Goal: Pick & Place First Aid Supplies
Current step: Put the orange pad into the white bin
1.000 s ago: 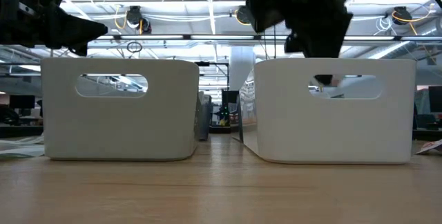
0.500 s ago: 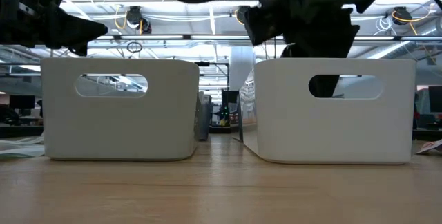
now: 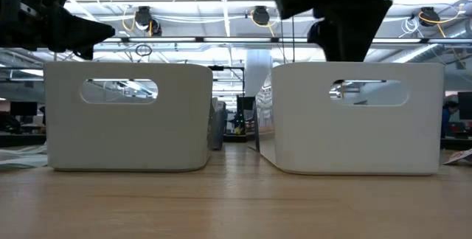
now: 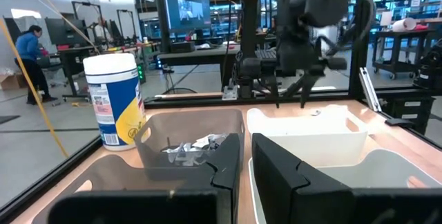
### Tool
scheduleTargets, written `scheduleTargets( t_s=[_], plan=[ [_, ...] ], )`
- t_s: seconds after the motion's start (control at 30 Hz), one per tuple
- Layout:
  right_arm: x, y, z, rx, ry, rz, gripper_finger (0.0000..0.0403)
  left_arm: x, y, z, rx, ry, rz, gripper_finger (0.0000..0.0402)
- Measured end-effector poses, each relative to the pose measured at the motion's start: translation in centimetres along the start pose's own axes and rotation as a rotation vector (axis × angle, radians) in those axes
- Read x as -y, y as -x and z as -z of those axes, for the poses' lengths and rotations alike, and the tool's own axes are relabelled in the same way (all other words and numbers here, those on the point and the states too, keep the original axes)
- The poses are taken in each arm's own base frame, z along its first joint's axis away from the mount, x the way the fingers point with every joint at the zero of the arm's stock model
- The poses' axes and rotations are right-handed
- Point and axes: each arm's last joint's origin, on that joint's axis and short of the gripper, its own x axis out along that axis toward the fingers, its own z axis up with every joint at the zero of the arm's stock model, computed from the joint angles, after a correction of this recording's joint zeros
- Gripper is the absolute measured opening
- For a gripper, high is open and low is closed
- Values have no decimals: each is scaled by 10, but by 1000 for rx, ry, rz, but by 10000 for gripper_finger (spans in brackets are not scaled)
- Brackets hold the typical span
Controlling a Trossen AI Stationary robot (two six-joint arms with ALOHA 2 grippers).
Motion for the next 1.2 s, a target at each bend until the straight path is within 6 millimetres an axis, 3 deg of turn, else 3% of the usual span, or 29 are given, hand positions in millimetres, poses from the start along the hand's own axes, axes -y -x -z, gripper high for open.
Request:
scheduleTargets(
  t_s=[0.37, 0.57, 0.87, 1.2],
  plan=[
    [13, 9, 64, -35, -230, 10, 203, 0, 0, 0, 0, 0, 0, 47],
    [17, 7, 91, -46, -162, 13, 203, 0, 0, 0, 0, 0, 0, 47],
    [25, 0, 109, -67, -116, 23, 203, 0, 0, 0, 0, 0, 0, 47],
    [8, -31, 114, -5, 79, -14, 203, 0, 0, 0, 0, 0, 0, 47]
  ],
)
